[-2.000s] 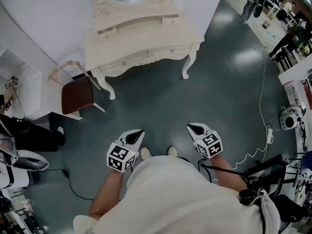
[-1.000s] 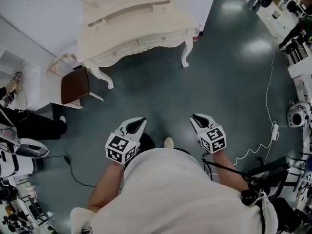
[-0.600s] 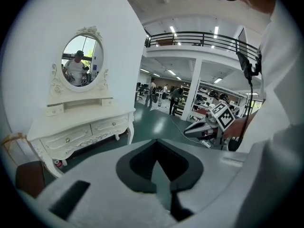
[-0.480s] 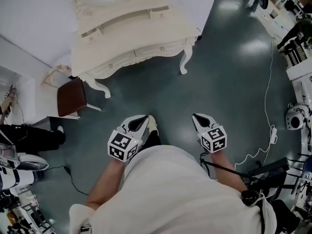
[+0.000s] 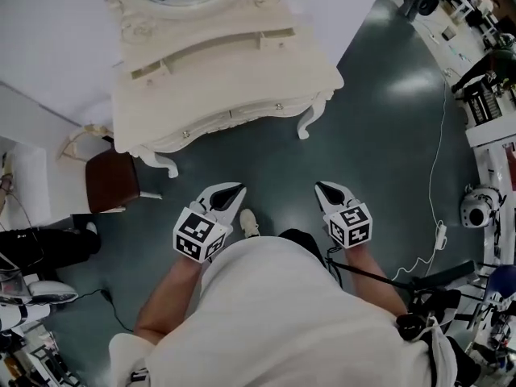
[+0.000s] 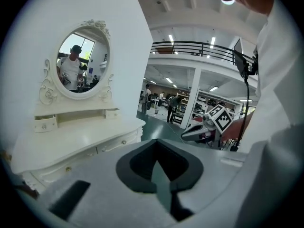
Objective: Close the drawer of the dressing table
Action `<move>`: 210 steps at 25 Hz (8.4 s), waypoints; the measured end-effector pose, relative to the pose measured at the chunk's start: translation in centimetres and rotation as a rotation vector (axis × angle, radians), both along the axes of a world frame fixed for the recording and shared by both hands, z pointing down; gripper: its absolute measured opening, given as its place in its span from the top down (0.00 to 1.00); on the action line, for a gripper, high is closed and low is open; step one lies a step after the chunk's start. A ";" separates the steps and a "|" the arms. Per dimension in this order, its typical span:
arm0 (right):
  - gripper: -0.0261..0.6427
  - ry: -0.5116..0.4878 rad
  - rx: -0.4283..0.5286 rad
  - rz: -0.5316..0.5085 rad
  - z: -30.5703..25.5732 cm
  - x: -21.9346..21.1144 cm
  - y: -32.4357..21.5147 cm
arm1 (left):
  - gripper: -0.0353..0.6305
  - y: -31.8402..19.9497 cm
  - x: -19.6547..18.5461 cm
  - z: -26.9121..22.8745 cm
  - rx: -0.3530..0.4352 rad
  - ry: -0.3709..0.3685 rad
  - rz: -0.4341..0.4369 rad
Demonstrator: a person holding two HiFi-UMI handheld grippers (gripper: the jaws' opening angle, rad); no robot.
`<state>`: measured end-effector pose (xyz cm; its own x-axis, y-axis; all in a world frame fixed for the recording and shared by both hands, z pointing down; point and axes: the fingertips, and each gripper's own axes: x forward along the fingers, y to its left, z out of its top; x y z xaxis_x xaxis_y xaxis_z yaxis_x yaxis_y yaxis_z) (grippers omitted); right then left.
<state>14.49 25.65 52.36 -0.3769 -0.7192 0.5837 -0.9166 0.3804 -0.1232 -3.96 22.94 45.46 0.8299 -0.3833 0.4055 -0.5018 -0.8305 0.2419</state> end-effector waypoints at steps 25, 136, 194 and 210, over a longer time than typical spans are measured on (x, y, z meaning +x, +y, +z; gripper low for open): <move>0.85 -0.017 -0.055 -0.026 4.9 3.4 -35.2 | 0.94 -26.2 -2.6 -1.4 -0.020 -0.073 -0.254; 0.82 -0.132 -0.092 0.131 12.4 7.0 -66.6 | 0.94 -42.2 -2.7 -0.7 -0.060 -0.140 -0.448; 0.96 -0.021 -0.033 -0.077 0.6 -17.8 -36.1 | 0.94 -29.2 -22.1 -0.4 -0.006 -0.007 -0.195; 0.96 0.016 -0.016 -0.194 -0.3 -22.6 -35.3 | 0.94 -28.7 -23.8 0.5 -0.018 0.006 -0.207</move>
